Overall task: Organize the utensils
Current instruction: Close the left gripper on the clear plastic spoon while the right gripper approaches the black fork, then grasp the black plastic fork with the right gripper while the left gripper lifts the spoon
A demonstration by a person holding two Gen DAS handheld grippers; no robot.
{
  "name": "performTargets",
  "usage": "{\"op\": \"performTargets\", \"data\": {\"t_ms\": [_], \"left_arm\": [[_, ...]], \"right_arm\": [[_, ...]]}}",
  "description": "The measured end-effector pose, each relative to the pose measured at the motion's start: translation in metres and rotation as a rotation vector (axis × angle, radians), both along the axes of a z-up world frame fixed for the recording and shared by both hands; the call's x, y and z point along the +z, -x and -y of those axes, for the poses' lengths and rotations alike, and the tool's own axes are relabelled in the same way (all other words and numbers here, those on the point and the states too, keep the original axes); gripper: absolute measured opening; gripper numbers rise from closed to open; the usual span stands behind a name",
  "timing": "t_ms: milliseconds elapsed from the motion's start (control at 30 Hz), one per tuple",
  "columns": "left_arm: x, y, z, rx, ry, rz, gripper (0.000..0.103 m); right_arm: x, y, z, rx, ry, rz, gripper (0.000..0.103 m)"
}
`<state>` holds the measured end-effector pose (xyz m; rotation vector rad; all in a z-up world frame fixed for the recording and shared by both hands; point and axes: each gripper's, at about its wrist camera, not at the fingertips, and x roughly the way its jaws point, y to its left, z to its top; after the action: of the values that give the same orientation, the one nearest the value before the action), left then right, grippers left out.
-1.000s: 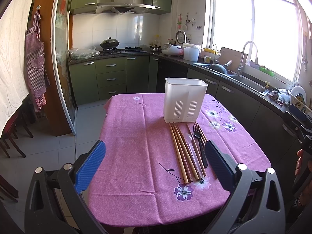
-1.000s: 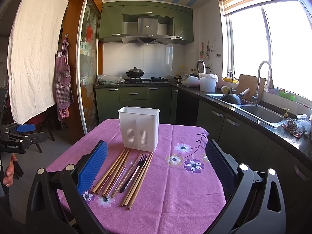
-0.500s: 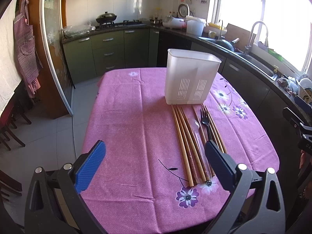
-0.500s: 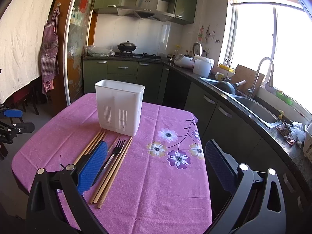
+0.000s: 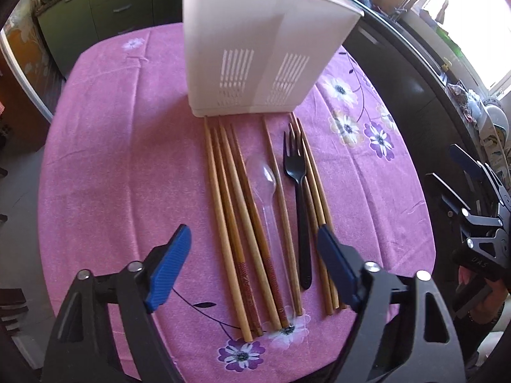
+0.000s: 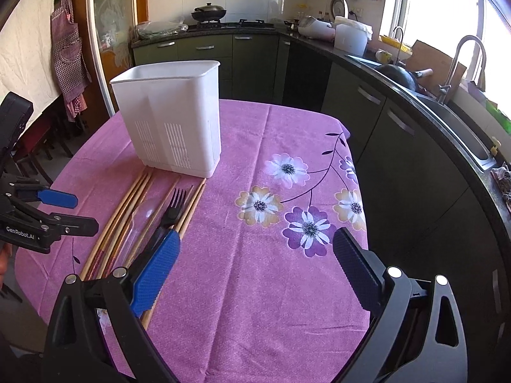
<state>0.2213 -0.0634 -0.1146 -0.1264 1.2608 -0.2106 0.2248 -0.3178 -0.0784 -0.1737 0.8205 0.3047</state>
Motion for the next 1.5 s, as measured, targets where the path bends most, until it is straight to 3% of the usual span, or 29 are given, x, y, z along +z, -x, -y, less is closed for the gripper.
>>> {"op": "performTargets", "data": {"t_ms": [133,200,367,600,800,1267,1500], "left_arm": [[-0.015,-0.013,0.018,-0.011,0.010,-0.072,0.052],[-0.018,-0.019,0.023,-0.005,0.000,-0.079,0.035],[-0.029,-0.031,0.037,-0.006,-0.062,-0.111,0.024],[-0.043,-0.049,0.045,0.022,-0.148,-0.127,0.022],[-0.041,-0.053,0.055,-0.009,-0.150,-0.130,0.015],[-0.045,-0.060,0.072,-0.016,-0.232,-0.127,0.011],[-0.035,-0.040,0.070,-0.006,-0.174,-0.102,0.009]], "right_arm": [[-0.009,-0.006,0.005,-0.012,0.013,-0.022,0.081],[-0.013,-0.008,0.007,-0.016,0.014,-0.031,0.072],[-0.021,-0.012,0.009,-0.014,0.020,-0.046,0.056],[-0.023,-0.009,0.008,-0.004,0.009,-0.047,0.055],[-0.024,-0.007,0.014,-0.006,-0.004,-0.046,0.055],[-0.026,-0.007,0.015,0.001,-0.008,-0.051,0.056],[-0.030,-0.010,0.007,0.017,0.028,-0.077,0.054]]}}
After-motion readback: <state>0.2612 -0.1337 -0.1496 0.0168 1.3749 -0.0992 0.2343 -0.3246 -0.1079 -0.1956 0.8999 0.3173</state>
